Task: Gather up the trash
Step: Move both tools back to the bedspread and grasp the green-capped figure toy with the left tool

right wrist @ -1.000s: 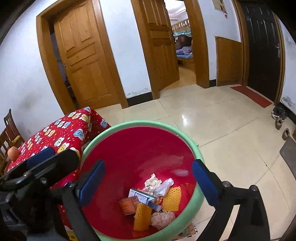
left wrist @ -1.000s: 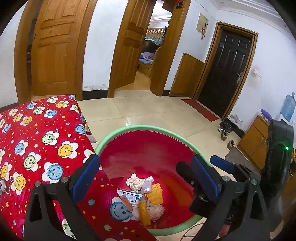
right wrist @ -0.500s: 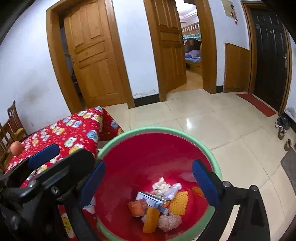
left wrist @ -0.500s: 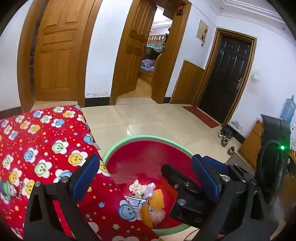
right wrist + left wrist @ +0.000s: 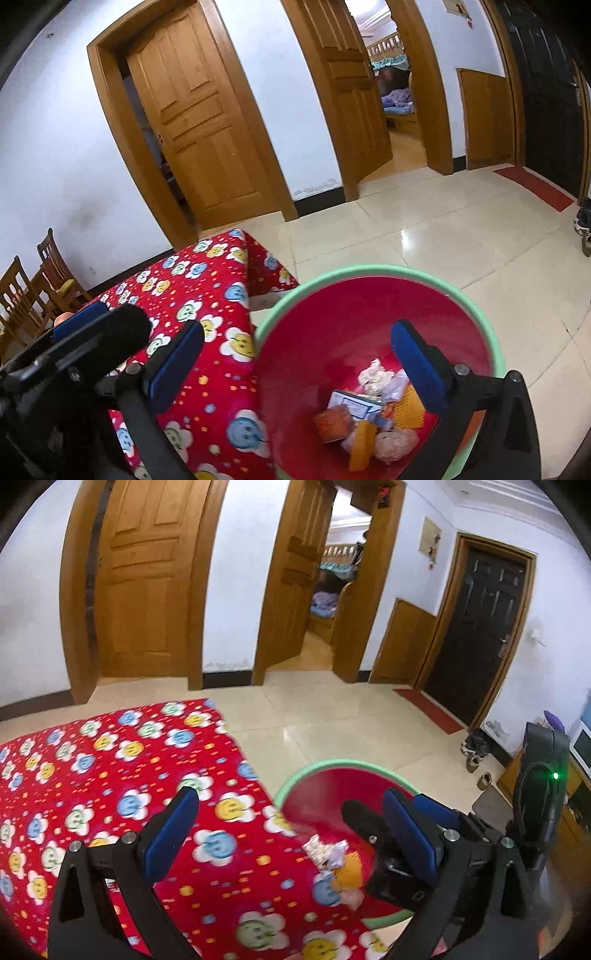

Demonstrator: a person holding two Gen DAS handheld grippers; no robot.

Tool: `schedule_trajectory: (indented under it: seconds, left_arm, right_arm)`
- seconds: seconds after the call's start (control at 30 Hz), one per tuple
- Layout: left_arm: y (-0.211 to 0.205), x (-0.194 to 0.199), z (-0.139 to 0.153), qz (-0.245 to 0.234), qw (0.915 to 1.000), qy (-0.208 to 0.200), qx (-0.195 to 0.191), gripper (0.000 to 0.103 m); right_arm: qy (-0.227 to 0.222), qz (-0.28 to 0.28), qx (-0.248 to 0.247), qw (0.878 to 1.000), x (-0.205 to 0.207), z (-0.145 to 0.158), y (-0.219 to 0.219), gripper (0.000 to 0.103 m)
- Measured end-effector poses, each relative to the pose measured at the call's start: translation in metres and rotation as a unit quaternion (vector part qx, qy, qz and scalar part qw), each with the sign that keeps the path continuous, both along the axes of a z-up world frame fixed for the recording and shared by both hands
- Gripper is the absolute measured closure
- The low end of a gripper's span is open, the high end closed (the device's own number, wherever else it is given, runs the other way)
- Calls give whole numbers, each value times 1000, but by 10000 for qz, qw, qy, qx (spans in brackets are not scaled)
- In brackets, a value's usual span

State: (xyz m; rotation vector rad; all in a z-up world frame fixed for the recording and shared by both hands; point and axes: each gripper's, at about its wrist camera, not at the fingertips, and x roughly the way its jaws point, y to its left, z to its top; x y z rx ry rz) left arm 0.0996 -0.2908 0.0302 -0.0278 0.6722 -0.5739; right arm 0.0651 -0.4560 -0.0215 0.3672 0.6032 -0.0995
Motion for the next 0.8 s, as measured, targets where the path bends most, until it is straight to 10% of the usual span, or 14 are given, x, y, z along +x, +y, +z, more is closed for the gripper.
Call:
schedule_trajectory:
  seconds: [0.4, 0.8]
  left_arm:
    - [90, 30, -5, 486, 9982, 249, 228, 5]
    - [121, 58, -85, 831, 9787, 1544, 1071, 7]
  right_arm:
    - [172, 322, 364, 9987, 26, 5, 50, 0]
    - [292, 550, 575, 9964, 59, -3, 84, 0]
